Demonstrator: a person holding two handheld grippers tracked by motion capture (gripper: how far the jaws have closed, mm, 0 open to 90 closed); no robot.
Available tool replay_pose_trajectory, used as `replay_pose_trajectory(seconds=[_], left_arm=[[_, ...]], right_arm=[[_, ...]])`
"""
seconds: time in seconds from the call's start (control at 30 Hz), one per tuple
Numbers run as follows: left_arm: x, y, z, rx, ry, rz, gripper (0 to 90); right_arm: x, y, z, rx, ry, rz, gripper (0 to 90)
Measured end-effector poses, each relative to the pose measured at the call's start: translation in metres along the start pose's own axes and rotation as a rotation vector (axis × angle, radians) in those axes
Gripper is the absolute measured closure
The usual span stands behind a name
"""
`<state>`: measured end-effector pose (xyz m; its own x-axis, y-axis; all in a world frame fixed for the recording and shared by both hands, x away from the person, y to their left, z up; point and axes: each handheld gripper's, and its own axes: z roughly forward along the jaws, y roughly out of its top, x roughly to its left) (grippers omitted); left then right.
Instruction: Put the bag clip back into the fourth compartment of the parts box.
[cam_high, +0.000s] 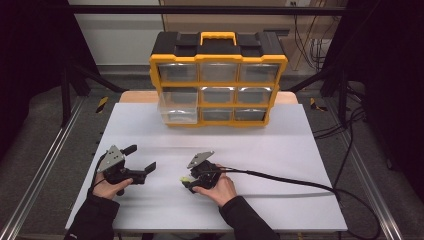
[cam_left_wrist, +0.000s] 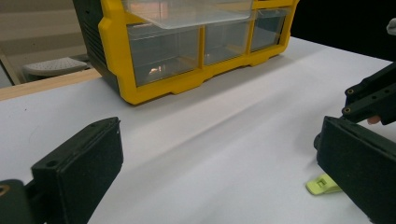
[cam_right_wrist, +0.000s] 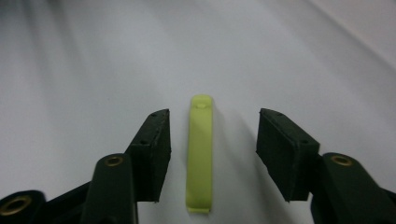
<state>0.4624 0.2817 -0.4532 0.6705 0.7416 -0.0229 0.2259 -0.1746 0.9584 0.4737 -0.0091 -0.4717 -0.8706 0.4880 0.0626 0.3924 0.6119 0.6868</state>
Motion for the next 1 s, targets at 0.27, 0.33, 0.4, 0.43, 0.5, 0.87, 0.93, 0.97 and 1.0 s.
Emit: replay_pose_trajectory(seconds=[0.27,0.33,0.4,0.43,0.5,0.87,0.93,0.97,1.0], left_arm=[[-0.0004,-0.0001,0.0003,0.001,-0.002,0.003,0.3],[-0.0001,-0.0002,0.0001,0.002,-0.001,0.001,0.4],[0.0,-0.0002,0.0,0.001,0.0,-0.001,0.4],[0.0,-0.0002,0.0,0.001,0.0,-0.001,0.4],[-0.0001,-0.0001,0.0,0.001,0.0,-0.001,0.3],[0.0,-0.0003,0.0,0.002,0.0,-0.002,0.3],[0.0001,-0.0003,0.0,0.002,0.001,-0.002,0.3],[0.0001,-0.0003,-0.0001,0.002,0.001,-0.002,0.3],[0.0002,-0.0003,-0.0001,0.002,0.001,-0.002,0.4]], right_arm=[[0.0011,-0.0003,0.0028,0.021,0.018,-0.006,58.7],[0.0011,-0.0004,0.003,0.026,0.025,-0.004,61.8],[0.0009,-0.0005,0.003,0.029,0.026,-0.006,63.7],[0.001,-0.0006,0.0031,0.031,0.027,-0.007,64.8],[0.001,-0.0008,0.0035,0.033,0.029,-0.005,67.4],[-0.0005,-0.0006,0.0037,0.047,0.043,0.001,75.5],[-0.0007,-0.0005,0.0037,0.049,0.045,0.005,76.6],[-0.001,-0.0004,0.0037,0.05,0.047,0.007,77.0],[-0.001,-0.0003,0.0035,0.052,0.046,0.008,77.3]])
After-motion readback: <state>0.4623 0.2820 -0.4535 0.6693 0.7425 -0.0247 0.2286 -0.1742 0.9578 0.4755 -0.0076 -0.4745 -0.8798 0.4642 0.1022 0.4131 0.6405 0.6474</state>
